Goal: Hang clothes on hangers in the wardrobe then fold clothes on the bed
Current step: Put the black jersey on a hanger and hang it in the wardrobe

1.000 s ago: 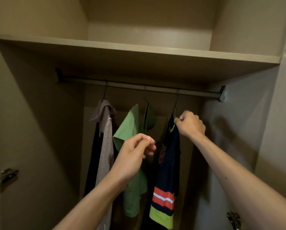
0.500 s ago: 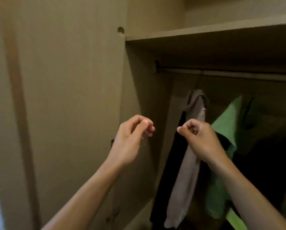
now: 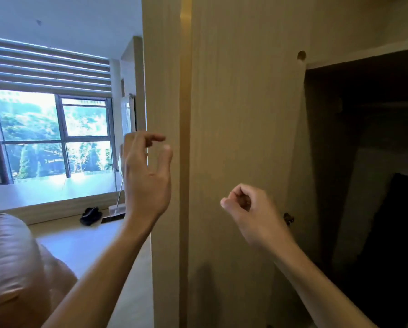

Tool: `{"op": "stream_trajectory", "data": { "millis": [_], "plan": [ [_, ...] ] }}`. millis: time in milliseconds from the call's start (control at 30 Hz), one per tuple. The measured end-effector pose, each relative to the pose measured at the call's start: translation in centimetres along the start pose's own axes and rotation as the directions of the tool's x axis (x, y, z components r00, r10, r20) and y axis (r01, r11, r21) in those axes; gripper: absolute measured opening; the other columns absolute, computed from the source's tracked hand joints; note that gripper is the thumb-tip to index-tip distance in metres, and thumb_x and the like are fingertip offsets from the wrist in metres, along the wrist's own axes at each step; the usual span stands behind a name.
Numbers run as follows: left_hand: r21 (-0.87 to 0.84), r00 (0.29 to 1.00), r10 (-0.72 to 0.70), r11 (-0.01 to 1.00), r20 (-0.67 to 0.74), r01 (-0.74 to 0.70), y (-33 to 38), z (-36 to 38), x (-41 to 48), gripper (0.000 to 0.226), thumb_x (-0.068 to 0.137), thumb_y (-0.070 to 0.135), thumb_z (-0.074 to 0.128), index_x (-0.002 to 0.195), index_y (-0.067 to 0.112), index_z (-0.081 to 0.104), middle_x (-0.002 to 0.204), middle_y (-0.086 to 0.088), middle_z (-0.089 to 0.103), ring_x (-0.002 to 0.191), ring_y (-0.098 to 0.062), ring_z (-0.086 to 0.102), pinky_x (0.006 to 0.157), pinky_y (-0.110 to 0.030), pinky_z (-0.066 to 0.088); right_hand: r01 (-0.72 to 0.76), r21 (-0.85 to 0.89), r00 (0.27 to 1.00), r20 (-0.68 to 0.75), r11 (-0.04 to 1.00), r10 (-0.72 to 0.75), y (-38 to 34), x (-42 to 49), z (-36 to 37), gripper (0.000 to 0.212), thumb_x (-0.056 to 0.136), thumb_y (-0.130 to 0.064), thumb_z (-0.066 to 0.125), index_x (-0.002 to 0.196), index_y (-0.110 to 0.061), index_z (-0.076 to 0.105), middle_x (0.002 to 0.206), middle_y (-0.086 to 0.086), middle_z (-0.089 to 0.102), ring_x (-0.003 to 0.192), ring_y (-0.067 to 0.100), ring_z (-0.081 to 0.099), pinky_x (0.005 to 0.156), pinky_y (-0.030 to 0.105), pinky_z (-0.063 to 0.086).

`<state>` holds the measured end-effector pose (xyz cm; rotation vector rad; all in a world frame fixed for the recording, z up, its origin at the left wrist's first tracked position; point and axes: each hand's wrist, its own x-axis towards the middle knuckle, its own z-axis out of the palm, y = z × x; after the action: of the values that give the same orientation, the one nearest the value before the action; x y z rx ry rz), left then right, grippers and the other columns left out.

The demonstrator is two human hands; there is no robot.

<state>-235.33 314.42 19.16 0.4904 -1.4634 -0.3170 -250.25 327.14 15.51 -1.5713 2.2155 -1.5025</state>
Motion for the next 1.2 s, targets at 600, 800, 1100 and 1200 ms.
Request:
{"op": "stream_trajectory", "data": {
  "millis": [600, 800, 1100, 1200],
  "plan": [
    [-0.336, 0.917, -0.056, 0.92, 0.395, 0.201, -7.5, -0.4, 7.1, 0.05, 0.097, 0.056, 0.031, 0.121, 0.021, 0.059, 0.11, 0.0, 0.067, 0.101, -0.017, 0.065, 0.089, -0.045, 0.057, -0.084, -0.18, 0.993, -0.102, 0.98, 0.066, -4.3, -0.4, 12.8, 0.056, 0.088, -0.057, 0.063, 0.134, -0.042, 0.035, 0.13, -0.019, 0.048, 0.111, 0.004, 0.056, 0.092, 0.029, 0.055],
    [-0.559, 0.935, 0.116, 0.823, 0.336, 0.099, -3.7, -1.5, 4.6, 0.037, 0.109, 0.032, 0.025, 0.108, 0.024, 0.061, 0.089, 0.011, 0.069, 0.081, -0.007, 0.068, 0.065, -0.021, 0.053, -0.08, -0.262, 0.978, -0.206, 0.962, 0.025, -3.8, -2.2, 11.9, 0.078, 0.075, -0.076, 0.061, 0.138, -0.05, 0.022, 0.138, -0.026, 0.035, 0.124, 0.002, 0.045, 0.104, 0.041, 0.048],
    [-0.74, 0.801, 0.525, 0.653, 0.287, -0.163, 4.1, 3.0, -0.7, 0.048, 0.107, 0.034, 0.031, 0.136, 0.006, 0.057, 0.117, -0.006, 0.063, 0.106, -0.021, 0.065, 0.071, -0.043, 0.058, 0.052, -0.248, 0.769, -0.608, 0.967, -0.197, -1.5, -7.4, 4.5, 0.048, 0.078, -0.063, 0.061, 0.116, -0.043, 0.037, 0.105, -0.02, 0.049, 0.095, 0.005, 0.06, 0.072, 0.017, 0.056],
    [-0.759, 0.713, 0.627, 0.617, 0.313, -0.209, 7.6, 5.5, -2.4, 0.061, 0.104, 0.05, 0.024, 0.143, 0.014, 0.054, 0.14, -0.005, 0.05, 0.13, -0.016, 0.05, 0.096, -0.039, 0.053, 0.037, -0.259, 0.711, -0.672, 0.965, -0.208, -0.3, -9.6, 0.5, 0.038, 0.085, -0.051, 0.06, 0.116, -0.041, 0.04, 0.104, -0.019, 0.052, 0.094, 0.008, 0.062, 0.068, 0.022, 0.059]
  ]
}}
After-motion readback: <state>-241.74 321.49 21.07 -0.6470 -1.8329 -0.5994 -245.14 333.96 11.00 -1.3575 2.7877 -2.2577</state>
